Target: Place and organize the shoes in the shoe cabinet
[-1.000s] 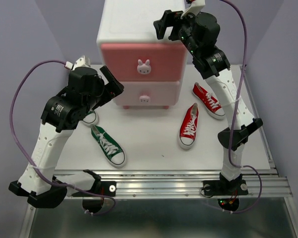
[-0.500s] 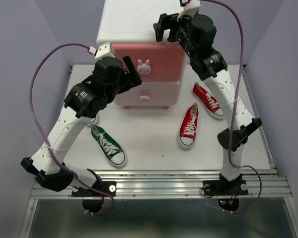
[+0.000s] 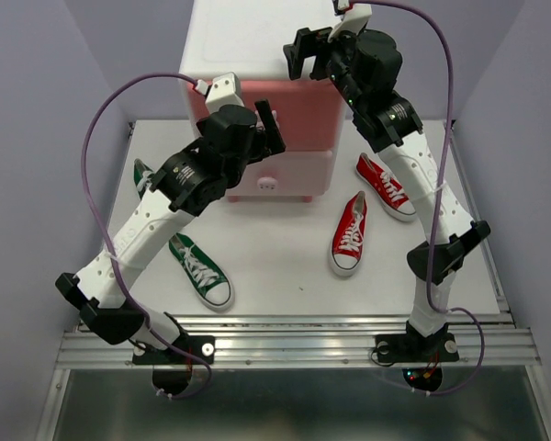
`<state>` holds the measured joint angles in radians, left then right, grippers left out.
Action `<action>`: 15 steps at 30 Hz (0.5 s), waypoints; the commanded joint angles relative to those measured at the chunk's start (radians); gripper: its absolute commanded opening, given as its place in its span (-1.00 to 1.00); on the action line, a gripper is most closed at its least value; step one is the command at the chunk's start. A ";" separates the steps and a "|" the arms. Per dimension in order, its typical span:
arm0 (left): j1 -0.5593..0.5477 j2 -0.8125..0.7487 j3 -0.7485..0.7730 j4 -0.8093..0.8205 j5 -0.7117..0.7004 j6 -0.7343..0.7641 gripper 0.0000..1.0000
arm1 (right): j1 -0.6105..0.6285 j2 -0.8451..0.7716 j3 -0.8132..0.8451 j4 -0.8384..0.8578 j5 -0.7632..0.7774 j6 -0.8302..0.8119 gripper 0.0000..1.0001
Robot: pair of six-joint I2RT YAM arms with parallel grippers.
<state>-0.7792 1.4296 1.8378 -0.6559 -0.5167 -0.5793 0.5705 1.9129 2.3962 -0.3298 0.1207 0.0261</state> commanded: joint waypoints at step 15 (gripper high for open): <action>-0.055 0.051 -0.069 0.220 -0.200 0.093 0.97 | 0.011 -0.043 -0.166 -0.161 -0.035 0.058 1.00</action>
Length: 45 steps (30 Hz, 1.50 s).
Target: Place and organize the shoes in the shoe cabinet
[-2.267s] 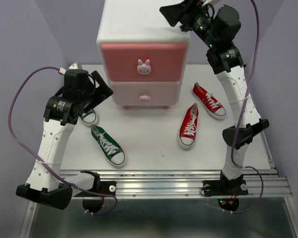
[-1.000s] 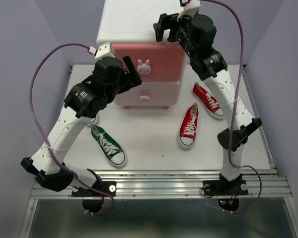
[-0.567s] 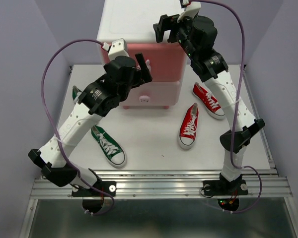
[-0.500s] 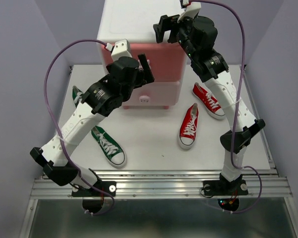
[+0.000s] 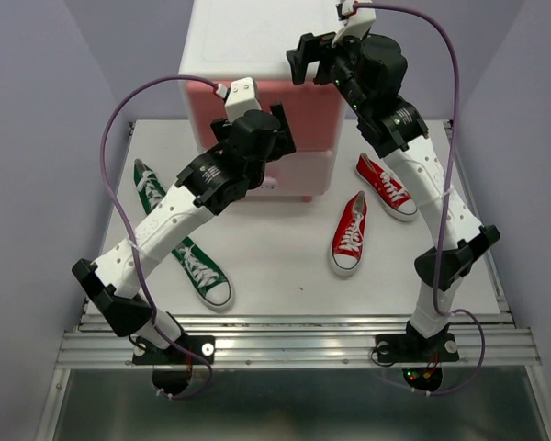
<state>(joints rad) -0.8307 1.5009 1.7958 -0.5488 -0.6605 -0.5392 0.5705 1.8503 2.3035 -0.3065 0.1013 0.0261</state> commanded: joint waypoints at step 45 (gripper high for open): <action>-0.057 -0.274 -0.213 -0.115 0.238 -0.094 -0.60 | 0.011 0.009 -0.154 -0.186 0.000 0.116 1.00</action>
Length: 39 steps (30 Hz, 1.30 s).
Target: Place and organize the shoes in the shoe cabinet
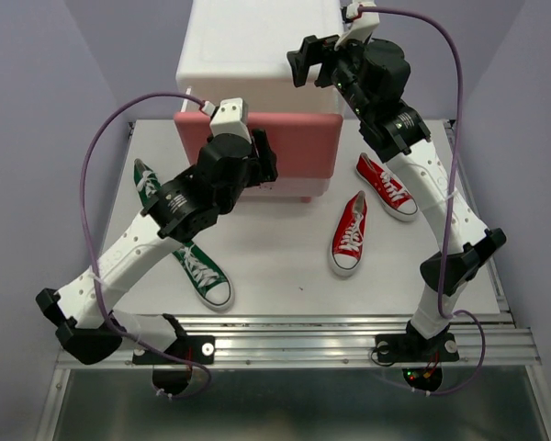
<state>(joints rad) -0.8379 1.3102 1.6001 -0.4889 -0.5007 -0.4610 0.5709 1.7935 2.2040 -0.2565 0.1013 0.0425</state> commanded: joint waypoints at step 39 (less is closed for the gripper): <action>-0.409 -0.302 -0.075 -0.632 0.131 -0.725 0.00 | 0.011 0.103 -0.087 -0.250 0.018 0.106 0.99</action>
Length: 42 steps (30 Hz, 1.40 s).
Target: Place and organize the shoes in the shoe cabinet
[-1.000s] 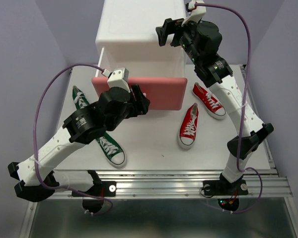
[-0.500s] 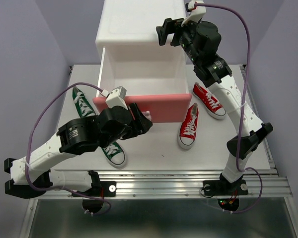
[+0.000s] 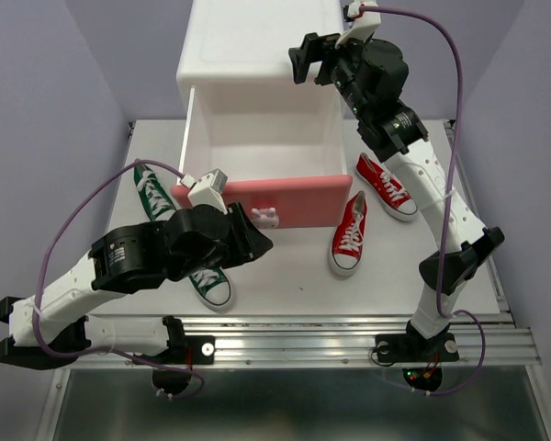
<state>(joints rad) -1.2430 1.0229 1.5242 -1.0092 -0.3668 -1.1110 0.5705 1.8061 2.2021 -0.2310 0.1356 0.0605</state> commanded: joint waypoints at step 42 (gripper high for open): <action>0.374 0.309 0.668 0.586 -0.407 0.682 0.97 | 0.011 0.088 -0.061 -0.238 -0.070 0.127 1.00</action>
<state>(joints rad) -1.0313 1.2751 2.1277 -0.4801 -0.8516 -0.5034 0.5690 1.8019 2.1887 -0.2031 0.1261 0.0750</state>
